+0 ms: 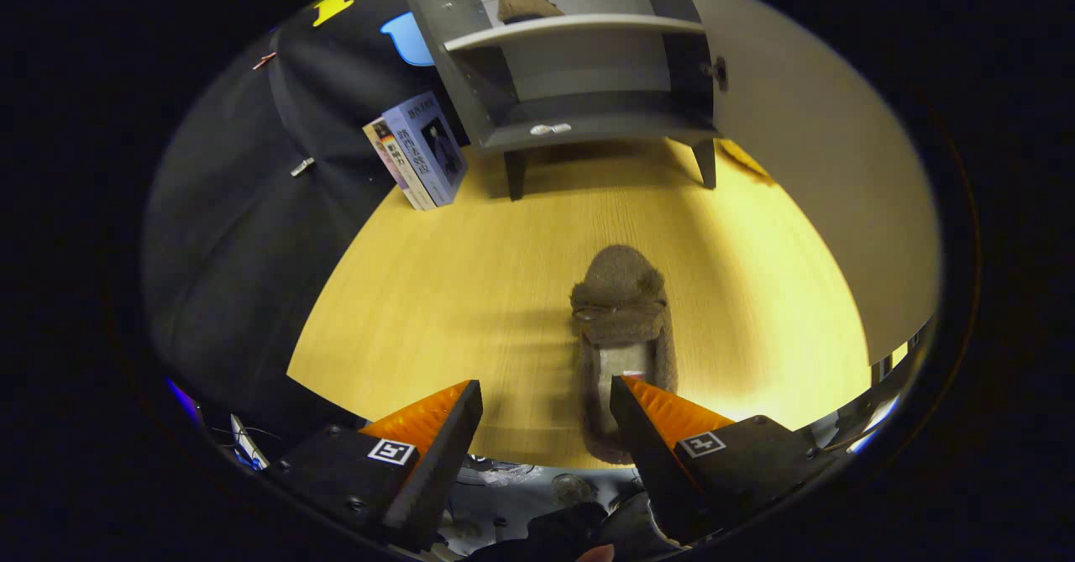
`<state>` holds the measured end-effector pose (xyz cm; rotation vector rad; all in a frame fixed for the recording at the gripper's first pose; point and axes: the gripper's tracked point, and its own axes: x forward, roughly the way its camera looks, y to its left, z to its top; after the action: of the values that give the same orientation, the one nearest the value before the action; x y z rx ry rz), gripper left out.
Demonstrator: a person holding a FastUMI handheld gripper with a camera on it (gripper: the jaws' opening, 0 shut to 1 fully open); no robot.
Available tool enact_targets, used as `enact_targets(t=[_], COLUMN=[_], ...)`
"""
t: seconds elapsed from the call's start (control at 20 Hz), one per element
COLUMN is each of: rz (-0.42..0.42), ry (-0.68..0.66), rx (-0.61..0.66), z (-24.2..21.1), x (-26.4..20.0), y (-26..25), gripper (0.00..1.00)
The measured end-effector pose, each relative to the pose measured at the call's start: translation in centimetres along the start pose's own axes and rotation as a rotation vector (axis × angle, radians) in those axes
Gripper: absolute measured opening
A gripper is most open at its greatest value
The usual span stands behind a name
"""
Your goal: Open the shoe cabinet door, grab the shoes and put them into the shoe cabinet, then close the shoe cabinet door.
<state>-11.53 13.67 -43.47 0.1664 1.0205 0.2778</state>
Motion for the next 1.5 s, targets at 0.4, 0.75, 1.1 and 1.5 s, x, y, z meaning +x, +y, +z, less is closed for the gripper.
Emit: enact_targets(t=[0.4, 0.75, 1.1, 1.5], rz=[-0.088, -0.193, -0.149, -0.098], ry=[-0.083, -0.206, -0.298, -0.428], rx=[0.016, 0.046, -0.008, -0.025], z=[1.7, 5.1, 7.5, 15.9], x=[8.8, 11.5, 7.2, -3.1], y=[-1.6, -4.1, -3.9, -2.8], gripper=[0.73, 0.13, 0.1, 0.1])
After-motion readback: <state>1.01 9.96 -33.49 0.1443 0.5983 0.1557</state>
